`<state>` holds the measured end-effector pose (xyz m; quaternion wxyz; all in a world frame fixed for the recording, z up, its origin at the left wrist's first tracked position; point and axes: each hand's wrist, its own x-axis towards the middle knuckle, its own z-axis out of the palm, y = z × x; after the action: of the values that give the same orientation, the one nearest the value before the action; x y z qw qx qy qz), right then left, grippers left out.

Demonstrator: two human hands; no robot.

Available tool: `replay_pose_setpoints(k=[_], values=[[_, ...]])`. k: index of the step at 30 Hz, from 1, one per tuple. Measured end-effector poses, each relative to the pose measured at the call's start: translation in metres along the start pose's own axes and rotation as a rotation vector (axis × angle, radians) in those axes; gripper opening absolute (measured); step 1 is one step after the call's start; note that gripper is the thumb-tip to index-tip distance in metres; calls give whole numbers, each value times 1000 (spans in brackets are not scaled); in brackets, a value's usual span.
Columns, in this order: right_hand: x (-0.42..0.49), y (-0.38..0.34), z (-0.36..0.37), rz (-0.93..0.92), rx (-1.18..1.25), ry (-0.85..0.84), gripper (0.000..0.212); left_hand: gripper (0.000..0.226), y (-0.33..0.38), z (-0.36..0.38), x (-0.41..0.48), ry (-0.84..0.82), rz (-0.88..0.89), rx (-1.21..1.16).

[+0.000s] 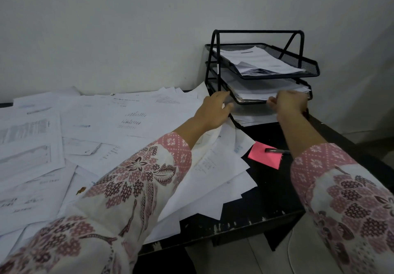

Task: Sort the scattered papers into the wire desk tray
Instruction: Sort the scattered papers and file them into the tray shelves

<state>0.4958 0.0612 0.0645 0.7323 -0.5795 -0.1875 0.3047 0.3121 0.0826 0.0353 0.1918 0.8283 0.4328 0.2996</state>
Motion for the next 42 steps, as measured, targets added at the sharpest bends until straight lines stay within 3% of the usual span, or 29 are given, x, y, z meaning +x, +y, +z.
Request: replay_pose_setpoints(k=[6, 13, 21, 25, 29, 36, 42], values=[[-52, 19, 37, -163, -217, -150, 13, 39, -41, -35, -43, 57, -63, 17], [-127, 59, 92, -251, -455, -502, 3, 30, -113, -91, -114, 129, -252, 103], [-177, 118, 140, -485, -967, -782, 20, 29, -179, -146, -183, 236, -475, 228], [-180, 134, 149, -501, -1280, -785, 44, 34, -194, -158, -203, 226, -534, 275], [-177, 145, 150, -486, -1402, -765, 63, 40, -204, -163, -211, 166, -523, 337], [-186, 148, 149, -800, -1629, -676, 56, 42, -194, -146, -193, 156, -493, 426], [-191, 147, 151, -876, -1658, -658, 50, 51, -179, -123, -168, 78, -475, 442]])
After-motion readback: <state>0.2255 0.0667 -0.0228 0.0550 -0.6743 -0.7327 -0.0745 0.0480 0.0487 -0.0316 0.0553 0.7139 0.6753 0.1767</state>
